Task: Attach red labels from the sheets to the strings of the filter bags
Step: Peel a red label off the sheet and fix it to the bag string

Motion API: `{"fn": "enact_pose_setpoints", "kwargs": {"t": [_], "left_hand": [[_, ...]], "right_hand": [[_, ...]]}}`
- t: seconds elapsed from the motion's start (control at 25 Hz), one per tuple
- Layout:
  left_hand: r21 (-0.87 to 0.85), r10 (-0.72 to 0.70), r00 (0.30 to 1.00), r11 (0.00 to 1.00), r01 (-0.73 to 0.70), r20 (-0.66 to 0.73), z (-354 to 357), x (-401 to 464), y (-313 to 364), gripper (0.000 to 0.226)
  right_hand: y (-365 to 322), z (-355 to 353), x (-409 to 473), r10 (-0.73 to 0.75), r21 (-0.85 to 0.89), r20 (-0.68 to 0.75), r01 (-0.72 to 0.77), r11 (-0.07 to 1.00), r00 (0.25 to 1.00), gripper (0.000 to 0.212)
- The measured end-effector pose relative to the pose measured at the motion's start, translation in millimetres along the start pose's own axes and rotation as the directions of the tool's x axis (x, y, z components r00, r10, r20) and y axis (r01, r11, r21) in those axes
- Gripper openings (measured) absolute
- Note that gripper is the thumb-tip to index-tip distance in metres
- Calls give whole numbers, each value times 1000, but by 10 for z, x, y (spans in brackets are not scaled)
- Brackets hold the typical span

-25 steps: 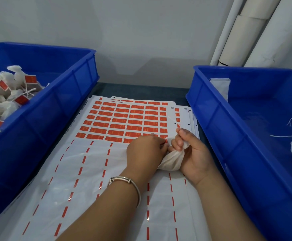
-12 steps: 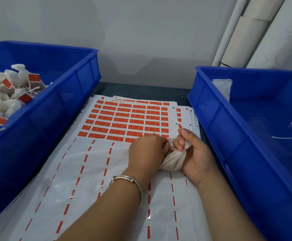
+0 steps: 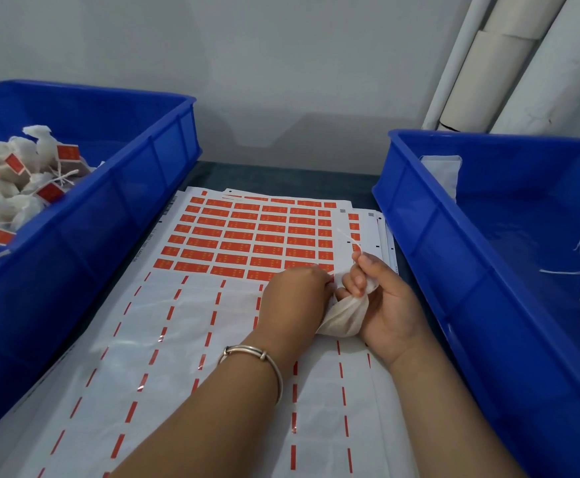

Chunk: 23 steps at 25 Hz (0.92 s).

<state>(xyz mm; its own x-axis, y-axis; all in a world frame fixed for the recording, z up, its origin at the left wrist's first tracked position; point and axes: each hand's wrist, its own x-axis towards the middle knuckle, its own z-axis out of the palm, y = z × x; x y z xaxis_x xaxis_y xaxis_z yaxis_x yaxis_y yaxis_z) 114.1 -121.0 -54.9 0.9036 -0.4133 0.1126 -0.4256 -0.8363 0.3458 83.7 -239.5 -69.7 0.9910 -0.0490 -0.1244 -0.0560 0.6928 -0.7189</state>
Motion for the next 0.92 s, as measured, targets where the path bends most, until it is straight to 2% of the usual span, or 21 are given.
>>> {"fn": "enact_pose_setpoints", "kwargs": {"t": [0.12, 0.52, 0.8, 0.92], "left_hand": [[21, -1, 1000, 1000, 1, 8, -16, -18, 5, 29], [36, -39, 999, 999, 38, 29, -29, 11, 27, 34], [-14, -36, 996, 999, 35, -83, 77, 15, -29, 31], [-75, -85, 987, 994, 76, -135, 124, 30, -51, 25]], "right_hand": [[-1, -1, 0, -2, 1, -4, 2, 1000, 1000, 22], [6, 3, -3, -12, 4, 15, 12, 1000, 1000, 11], [-7, 16, -14, -4, -9, 5, 4, 1000, 1000, 12], [-13, 26, -12, 0, -6, -14, 0, 1000, 1000, 15]]}}
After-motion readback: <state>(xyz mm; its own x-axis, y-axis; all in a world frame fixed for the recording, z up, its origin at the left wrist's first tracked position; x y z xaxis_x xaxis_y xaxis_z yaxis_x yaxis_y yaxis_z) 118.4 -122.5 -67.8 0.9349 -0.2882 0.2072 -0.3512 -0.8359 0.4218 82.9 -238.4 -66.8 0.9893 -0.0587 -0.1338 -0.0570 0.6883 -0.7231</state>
